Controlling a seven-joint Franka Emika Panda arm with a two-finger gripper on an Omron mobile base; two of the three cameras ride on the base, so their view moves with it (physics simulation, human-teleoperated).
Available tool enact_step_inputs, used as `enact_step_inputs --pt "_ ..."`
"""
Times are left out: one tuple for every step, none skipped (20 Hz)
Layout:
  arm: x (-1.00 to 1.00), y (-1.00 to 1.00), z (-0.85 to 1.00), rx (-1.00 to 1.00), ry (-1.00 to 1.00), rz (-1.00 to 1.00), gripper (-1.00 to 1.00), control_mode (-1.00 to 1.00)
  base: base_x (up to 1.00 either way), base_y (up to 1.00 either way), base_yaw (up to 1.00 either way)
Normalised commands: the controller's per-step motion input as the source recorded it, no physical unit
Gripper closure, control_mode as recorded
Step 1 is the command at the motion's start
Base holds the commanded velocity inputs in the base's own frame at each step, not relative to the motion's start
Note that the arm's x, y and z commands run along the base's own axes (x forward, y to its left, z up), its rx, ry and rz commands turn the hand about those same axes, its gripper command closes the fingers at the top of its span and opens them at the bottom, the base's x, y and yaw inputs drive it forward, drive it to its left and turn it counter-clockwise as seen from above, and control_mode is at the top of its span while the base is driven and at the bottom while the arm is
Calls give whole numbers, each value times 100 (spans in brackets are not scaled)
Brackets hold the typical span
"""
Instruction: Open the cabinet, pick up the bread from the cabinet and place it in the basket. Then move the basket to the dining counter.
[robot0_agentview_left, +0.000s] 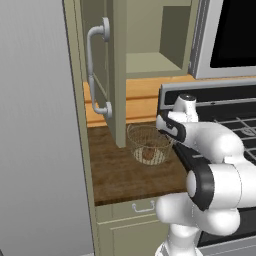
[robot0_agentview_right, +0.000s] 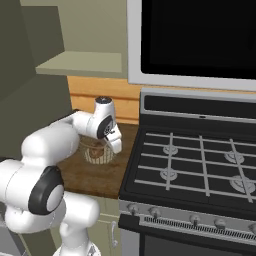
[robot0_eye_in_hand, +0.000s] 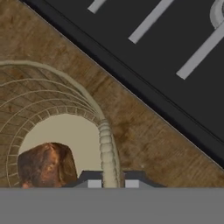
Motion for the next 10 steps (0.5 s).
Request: enact_step_inputs --pt "-29 0 47 5 -1 -2 100 -100 0 0 0" --pt "-28 0 54 5 0 -3 100 -100 0 0 0" --pt "-19 0 56 4 0 -4 100 -100 0 0 0" --pt "-15 0 50 3 0 -4 100 -100 0 0 0" --pt "-19 0 51 0 -2 -3 100 -100 0 0 0" --pt "-23 0 56 0 -2 -3 100 -100 0 0 0" --pt "-22 0 56 0 -1 -2 100 -100 0 0 0" --pt "-34 0 64 0 0 0 100 -100 0 0 0" --pt "-41 0 66 0 0 0 100 -100 0 0 0" --pt "-48 0 64 0 0 0 100 -100 0 0 0"
